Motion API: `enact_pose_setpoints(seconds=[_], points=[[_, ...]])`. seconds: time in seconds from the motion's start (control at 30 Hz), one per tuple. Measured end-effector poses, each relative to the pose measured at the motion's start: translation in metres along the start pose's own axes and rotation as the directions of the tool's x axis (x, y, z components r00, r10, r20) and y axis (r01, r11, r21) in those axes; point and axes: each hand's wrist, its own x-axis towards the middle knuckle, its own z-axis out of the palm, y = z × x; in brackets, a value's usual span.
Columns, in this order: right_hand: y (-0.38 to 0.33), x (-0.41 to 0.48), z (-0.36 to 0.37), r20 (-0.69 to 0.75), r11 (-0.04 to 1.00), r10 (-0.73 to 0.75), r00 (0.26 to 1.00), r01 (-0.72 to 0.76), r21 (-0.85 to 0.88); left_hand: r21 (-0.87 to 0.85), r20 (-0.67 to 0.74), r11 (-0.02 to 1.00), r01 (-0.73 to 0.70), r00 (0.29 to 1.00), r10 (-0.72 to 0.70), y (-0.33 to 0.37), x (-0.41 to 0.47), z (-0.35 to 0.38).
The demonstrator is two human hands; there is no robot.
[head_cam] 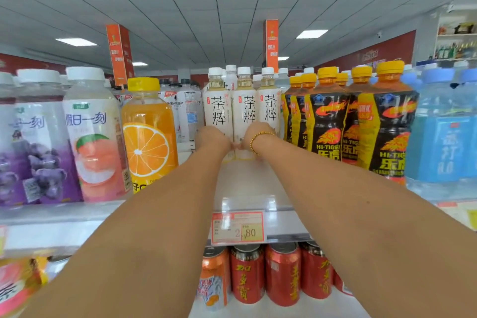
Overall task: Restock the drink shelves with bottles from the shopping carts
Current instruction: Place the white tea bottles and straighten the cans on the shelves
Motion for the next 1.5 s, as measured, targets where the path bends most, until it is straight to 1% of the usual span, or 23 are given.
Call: enact_pose_setpoints(seconds=[0.07,0.2,0.27,0.37,0.5,0.6,0.8,0.93,1.0,1.1,1.13,1.17,1.2,1.23,1.3,1.33,1.37,1.4,1.43,1.5], points=[[0.001,0.006,0.003,-0.015,1.000,0.014,1.000,-0.014,-0.002,-0.043,-0.019,0.999,0.018,1.000,-0.019,-0.002,0.007,0.005],[0.001,0.016,0.008,-0.055,0.999,0.037,0.998,-0.037,0.009,-0.230,-0.070,0.970,0.084,0.992,-0.102,-0.006,0.017,0.013],[0.001,0.019,0.013,-0.077,1.000,0.026,0.997,-0.027,-0.010,-0.273,-0.053,0.956,0.104,0.991,-0.123,-0.008,0.023,0.012],[-0.001,0.022,0.020,-0.098,1.000,0.015,0.995,-0.016,-0.013,-0.248,-0.018,0.962,0.117,0.992,-0.125,-0.010,0.029,0.010],[-0.002,0.024,0.024,-0.112,1.000,0.001,0.994,-0.001,0.001,-0.247,-0.111,0.966,0.075,0.988,-0.105,-0.011,0.030,0.017],[0.000,0.028,0.026,-0.126,1.000,-0.014,0.992,0.014,-0.003,-0.269,-0.143,0.961,0.061,0.985,-0.102,-0.011,0.034,0.025],[0.000,0.025,0.025,-0.113,1.000,-0.022,0.993,0.022,0.001,-0.214,-0.147,0.975,0.055,0.985,-0.088,-0.012,0.034,0.029],[0.001,0.011,0.009,-0.056,0.999,-0.041,0.998,0.040,-0.022,-0.216,-0.137,0.973,0.077,0.985,-0.108,-0.012,0.032,0.028],[-0.001,-0.005,-0.009,-0.112,0.995,-0.092,0.989,0.088,-0.040,-0.126,-0.105,0.991,0.043,0.993,-0.056,-0.006,0.022,0.017],[0.003,-0.040,-0.029,-0.250,0.979,-0.204,0.946,0.195,-0.062,-0.001,-0.017,0.997,-0.073,0.997,0.073,0.012,-0.008,-0.010],[0.010,-0.052,-0.033,-0.271,0.977,-0.212,0.939,0.199,-0.074,0.015,0.002,0.994,-0.112,0.994,0.112,0.017,-0.023,-0.021],[0.018,-0.068,-0.035,-0.284,0.977,-0.211,0.935,0.196,-0.082,0.026,-0.013,0.986,-0.165,0.986,0.165,0.019,-0.041,-0.032],[0.026,-0.087,-0.040,-0.306,0.974,-0.223,0.925,0.198,-0.112,0.004,-0.075,0.974,-0.225,0.972,0.224,0.017,-0.064,-0.043],[0.034,-0.112,-0.046,-0.341,0.972,-0.234,0.911,0.209,-0.109,-0.030,-0.156,0.951,-0.306,0.942,0.298,0.011,-0.090,-0.052],[0.050,-0.170,-0.057,-0.400,0.964,-0.260,0.879,0.256,-0.064,-0.111,-0.311,0.862,-0.495,0.841,0.443,-0.009,-0.148,-0.062],[0.057,-0.201,-0.057,-0.394,0.959,-0.279,0.875,0.277,-0.063,-0.153,-0.346,0.814,-0.560,0.802,0.487,-0.023,-0.179,-0.062],[0.065,-0.230,-0.056,-0.372,0.958,-0.278,0.886,0.281,-0.049,-0.208,-0.341,0.778,-0.593,0.789,0.510,-0.038,-0.208,-0.058],[0.079,-0.248,-0.041,-0.350,0.952,-0.293,0.890,0.306,-0.018,-0.257,-0.301,0.759,-0.599,0.795,0.526,-0.054,-0.234,-0.050],[0.091,-0.265,-0.029,-0.304,0.951,-0.286,0.909,0.307,0.024,-0.295,-0.230,0.753,-0.588,0.809,0.542,-0.072,-0.256,-0.038],[0.118,-0.292,0.010,-0.134,0.967,-0.215,0.967,0.230,0.111,-0.345,-0.045,0.762,-0.548,0.820,0.570,-0.106,-0.295,-0.010]])
